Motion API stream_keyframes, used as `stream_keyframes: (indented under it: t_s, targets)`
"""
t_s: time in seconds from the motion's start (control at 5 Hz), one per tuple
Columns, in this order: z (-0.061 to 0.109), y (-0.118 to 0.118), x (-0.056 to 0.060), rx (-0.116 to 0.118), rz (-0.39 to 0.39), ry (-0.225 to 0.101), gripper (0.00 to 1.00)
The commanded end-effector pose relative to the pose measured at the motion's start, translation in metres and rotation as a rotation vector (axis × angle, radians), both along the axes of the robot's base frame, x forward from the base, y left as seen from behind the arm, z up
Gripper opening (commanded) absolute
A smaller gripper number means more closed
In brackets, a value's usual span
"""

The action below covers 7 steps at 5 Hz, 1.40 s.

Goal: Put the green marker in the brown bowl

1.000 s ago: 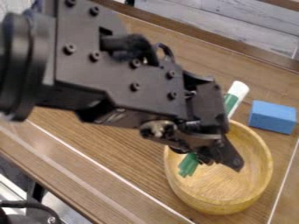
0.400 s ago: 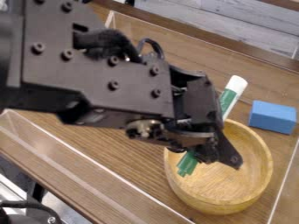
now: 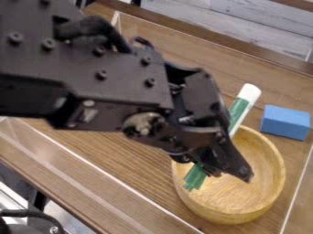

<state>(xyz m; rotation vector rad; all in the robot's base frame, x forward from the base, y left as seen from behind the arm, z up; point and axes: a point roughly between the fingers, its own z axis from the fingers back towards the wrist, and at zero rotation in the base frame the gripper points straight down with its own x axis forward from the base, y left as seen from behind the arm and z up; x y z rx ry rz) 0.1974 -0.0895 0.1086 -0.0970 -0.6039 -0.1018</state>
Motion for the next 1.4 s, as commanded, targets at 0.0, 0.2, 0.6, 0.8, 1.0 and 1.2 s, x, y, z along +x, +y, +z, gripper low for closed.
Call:
stream_keyframes:
  t_s: [0.0,0.2,0.6,0.8,1.0,1.2]
  targets:
    - [0.014,-0.002,0.009,-0.039,0.013,-0.038,1.00]
    - [0.013,-0.001,0.010,-0.051,0.019,-0.037,1.00]
    - [0.016,0.004,0.012,-0.072,0.035,-0.044,0.00]
    - [0.019,0.006,0.013,-0.082,0.037,-0.046,0.00]
    - [0.022,0.007,0.014,-0.091,0.040,-0.050,0.00]
    - [0.023,0.008,0.015,-0.098,0.044,-0.054,0.00]
